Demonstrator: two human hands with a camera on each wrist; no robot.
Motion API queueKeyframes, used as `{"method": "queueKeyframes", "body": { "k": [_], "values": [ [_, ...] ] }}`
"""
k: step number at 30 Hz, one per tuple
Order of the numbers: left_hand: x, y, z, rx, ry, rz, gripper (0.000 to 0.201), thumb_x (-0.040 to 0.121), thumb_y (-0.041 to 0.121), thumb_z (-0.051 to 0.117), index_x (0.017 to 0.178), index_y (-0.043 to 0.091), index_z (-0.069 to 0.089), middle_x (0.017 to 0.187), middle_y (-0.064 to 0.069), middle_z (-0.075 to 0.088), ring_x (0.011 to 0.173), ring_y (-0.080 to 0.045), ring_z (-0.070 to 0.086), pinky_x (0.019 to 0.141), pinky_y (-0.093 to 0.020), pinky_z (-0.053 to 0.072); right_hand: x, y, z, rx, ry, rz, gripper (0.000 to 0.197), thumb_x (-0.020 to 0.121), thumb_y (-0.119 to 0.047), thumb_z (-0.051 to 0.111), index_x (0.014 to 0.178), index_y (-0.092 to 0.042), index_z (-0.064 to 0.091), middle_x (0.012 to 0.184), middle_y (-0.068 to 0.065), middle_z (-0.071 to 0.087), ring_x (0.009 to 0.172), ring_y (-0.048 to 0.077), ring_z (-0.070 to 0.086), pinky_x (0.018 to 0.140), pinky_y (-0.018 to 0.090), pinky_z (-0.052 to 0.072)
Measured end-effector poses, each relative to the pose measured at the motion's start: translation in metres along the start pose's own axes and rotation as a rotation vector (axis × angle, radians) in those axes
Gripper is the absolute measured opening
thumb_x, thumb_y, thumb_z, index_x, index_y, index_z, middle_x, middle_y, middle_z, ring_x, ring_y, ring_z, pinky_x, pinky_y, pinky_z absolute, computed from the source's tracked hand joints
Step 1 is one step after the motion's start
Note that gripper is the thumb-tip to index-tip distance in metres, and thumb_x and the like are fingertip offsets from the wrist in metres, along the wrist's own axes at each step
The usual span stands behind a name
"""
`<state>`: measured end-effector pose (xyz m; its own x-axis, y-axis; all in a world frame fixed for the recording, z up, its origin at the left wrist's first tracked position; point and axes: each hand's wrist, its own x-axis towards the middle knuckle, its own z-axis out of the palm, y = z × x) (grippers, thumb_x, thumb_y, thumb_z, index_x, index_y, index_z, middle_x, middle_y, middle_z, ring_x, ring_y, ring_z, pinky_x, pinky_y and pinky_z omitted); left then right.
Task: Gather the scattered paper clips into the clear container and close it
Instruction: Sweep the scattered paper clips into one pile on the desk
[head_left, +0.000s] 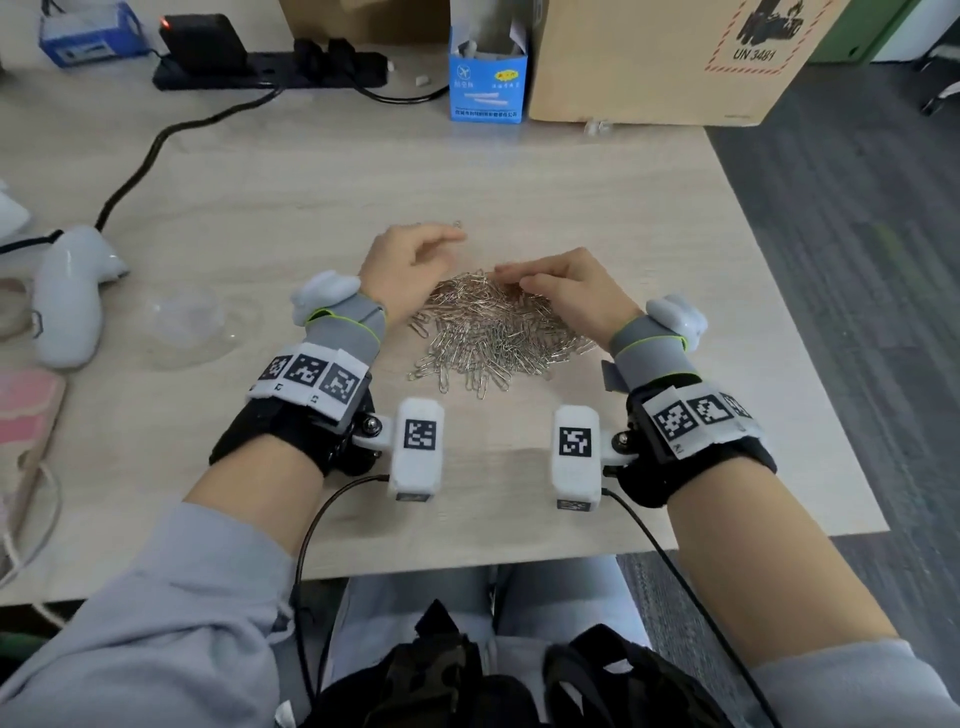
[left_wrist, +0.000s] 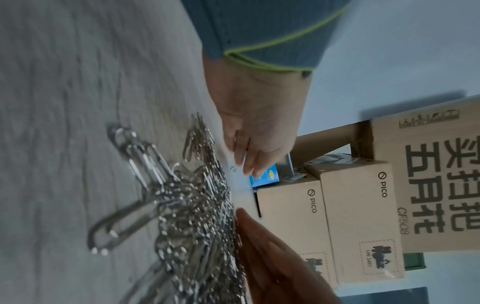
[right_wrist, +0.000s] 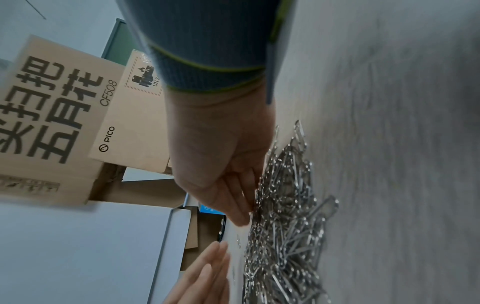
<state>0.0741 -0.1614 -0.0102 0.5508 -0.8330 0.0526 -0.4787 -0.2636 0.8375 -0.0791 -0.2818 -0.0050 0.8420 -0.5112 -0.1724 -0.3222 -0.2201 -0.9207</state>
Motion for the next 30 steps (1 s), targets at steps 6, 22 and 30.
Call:
{"method": "queueKeyframes", "body": {
  "k": [6, 22, 30],
  "values": [
    [0.022, -0.002, 0.010, 0.428, -0.125, -0.125, 0.048, 0.096, 0.020, 0.038, 0.143, 0.015, 0.028, 0.157, -0.004, 0.014, 0.146, -0.026, 0.000, 0.117, -0.047, -0.004, -0.002, 0.010, -0.003, -0.137, 0.129, 0.009, 0.040, 0.092, -0.008, 0.048, 0.131, -0.003, 0.051, 0.143, 0.010, 0.045, 0.142, 0.015, 0.029, 0.114, 0.022, 0.018],
    [-0.047, 0.014, 0.003, 0.180, -0.161, -0.005, 0.041, 0.092, 0.025, 0.050, 0.132, 0.013, 0.047, 0.140, -0.008, 0.048, 0.133, -0.020, 0.041, 0.110, -0.027, 0.028, -0.039, 0.003, 0.016, -0.101, 0.258, -0.008, 0.037, 0.087, -0.014, 0.055, 0.123, -0.011, 0.061, 0.107, 0.007, 0.065, 0.097, 0.012, 0.055, 0.088, 0.019, 0.044],
    [-0.066, 0.004, -0.023, 0.427, -0.189, -0.165, 0.127, 0.017, 0.081, 0.064, 0.122, 0.011, 0.053, 0.096, -0.017, 0.053, 0.094, -0.030, 0.053, 0.089, -0.036, 0.044, -0.060, -0.002, -0.005, -0.493, 0.249, 0.250, 0.077, 0.058, -0.047, 0.082, 0.125, -0.017, 0.057, 0.124, 0.012, 0.052, 0.120, 0.022, 0.049, 0.104, 0.032, 0.038]
  ]
}}
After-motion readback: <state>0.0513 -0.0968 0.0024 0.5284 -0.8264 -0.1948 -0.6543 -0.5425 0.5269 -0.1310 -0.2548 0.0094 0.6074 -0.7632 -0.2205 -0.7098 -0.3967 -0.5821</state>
